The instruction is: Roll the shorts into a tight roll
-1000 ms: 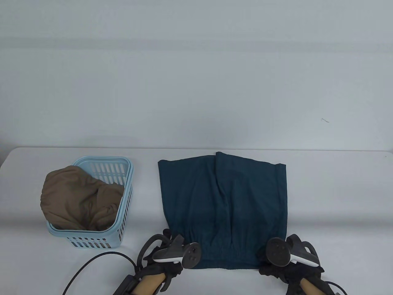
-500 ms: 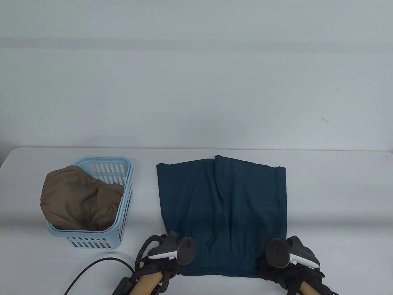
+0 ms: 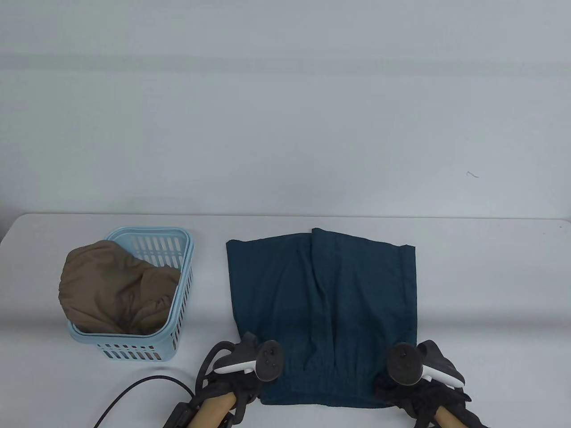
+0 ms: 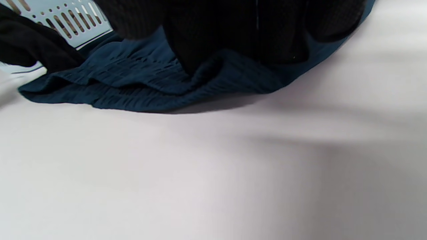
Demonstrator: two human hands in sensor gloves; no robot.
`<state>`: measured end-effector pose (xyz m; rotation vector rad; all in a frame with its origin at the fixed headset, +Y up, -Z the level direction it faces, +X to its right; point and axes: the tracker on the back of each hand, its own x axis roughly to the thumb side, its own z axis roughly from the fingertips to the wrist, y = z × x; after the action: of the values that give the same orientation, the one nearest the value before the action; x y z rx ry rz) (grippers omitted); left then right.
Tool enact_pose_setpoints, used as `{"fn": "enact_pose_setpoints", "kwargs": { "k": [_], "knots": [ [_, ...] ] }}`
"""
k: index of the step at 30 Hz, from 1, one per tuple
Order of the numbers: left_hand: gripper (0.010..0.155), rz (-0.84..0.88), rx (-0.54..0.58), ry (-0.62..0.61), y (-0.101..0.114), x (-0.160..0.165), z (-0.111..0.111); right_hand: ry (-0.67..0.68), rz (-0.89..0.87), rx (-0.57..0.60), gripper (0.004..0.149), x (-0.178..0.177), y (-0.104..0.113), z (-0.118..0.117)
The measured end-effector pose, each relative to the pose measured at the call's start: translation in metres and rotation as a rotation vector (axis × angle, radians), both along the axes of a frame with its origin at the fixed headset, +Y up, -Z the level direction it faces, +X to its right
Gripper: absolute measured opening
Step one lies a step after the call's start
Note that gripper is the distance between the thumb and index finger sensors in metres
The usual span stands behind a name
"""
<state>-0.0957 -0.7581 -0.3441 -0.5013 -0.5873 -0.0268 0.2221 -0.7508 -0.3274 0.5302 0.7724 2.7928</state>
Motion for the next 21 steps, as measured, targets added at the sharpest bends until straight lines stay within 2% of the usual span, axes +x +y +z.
{"fn": "enact_pose_setpoints", "kwargs": {
  "k": [2, 4, 8, 11, 16, 18, 21],
  "knots": [
    [0.047, 0.017, 0.009, -0.014, 0.002, -0.002, 0.000, -0.015, 0.008, -0.017, 0.051, -0.001, 0.002, -0.002],
    [0.046, 0.048, 0.020, 0.013, 0.007, -0.004, -0.003, -0.043, 0.005, 0.017, 0.051, -0.001, 0.007, -0.003],
    [0.048, 0.161, 0.149, 0.100, 0.035, -0.004, -0.018, -0.085, -0.102, 0.180, 0.052, -0.007, 0.030, 0.000],
    [0.049, 0.216, 0.232, 0.149, 0.055, 0.009, -0.036, -0.053, -0.162, 0.182, 0.055, -0.028, 0.036, 0.004],
    [0.051, 0.220, 0.233, 0.162, 0.068, 0.051, -0.073, 0.031, -0.119, 0.099, 0.061, -0.072, 0.023, 0.002],
    [0.052, 0.190, 0.224, 0.165, 0.066, 0.068, -0.089, 0.042, -0.101, 0.068, 0.063, -0.084, 0.015, 0.000],
    [0.052, 0.161, 0.157, 0.175, 0.050, 0.086, -0.110, 0.059, -0.092, 0.038, 0.065, -0.094, 0.000, -0.001]
  ]
}}
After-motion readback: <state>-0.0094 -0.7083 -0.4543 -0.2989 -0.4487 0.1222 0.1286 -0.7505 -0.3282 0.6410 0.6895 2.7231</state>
